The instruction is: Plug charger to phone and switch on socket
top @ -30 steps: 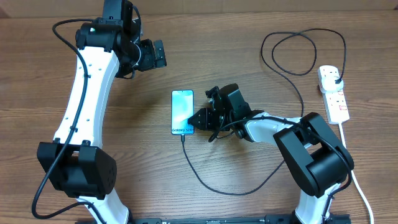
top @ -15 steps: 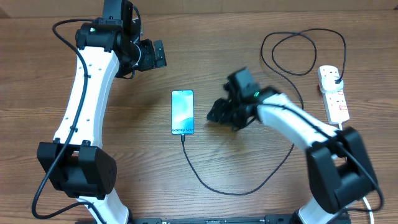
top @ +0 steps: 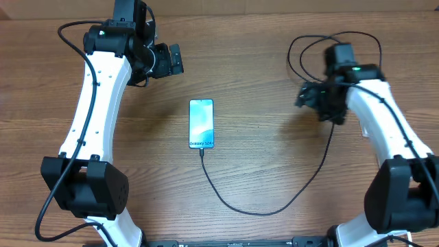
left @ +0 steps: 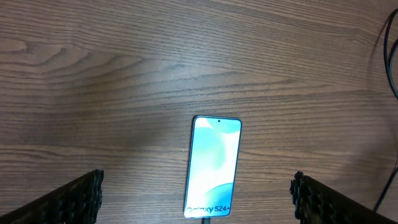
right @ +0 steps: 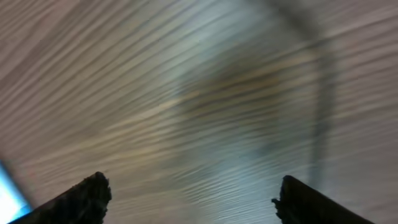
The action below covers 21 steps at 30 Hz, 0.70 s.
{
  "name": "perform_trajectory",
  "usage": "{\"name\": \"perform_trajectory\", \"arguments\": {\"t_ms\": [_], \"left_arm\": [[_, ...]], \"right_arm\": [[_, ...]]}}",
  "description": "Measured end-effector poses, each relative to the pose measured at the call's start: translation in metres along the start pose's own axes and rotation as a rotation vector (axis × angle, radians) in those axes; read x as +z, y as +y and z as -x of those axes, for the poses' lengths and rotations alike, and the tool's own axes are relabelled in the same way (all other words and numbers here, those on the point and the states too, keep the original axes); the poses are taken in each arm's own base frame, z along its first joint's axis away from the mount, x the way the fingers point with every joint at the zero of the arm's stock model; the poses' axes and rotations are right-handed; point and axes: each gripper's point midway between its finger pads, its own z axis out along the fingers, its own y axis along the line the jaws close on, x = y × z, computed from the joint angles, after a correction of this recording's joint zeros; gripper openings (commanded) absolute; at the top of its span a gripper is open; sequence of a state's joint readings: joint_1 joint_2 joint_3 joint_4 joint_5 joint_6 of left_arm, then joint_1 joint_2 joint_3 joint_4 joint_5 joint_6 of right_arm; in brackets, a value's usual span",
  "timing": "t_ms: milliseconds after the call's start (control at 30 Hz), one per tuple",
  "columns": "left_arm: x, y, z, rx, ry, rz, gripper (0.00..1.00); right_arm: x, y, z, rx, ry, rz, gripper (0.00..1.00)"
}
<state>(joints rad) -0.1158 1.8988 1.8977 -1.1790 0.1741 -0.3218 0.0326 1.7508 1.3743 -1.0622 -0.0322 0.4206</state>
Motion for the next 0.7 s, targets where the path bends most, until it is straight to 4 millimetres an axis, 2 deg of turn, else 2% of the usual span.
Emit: {"name": "perform_trajectory", "arguments": {"t_ms": [233, 500, 700], "left_arm": [[0.000, 0.000, 0.000, 0.000, 0.000, 0.000, 1.00], [0.000, 0.000, 0.000, 0.000, 0.000, 0.000, 1.00], [0.000, 0.000, 0.000, 0.000, 0.000, 0.000, 1.00]], "right_arm": [[-0.005, -0.074, 0.031, 0.168, -0.063, -0.120, 0.98], [-0.015, -0.153, 0.066, 0.362, -0.173, -0.194, 0.99], [-0.002, -0.197, 0.083, 0.466, -0.207, -0.220, 1.00]]}}
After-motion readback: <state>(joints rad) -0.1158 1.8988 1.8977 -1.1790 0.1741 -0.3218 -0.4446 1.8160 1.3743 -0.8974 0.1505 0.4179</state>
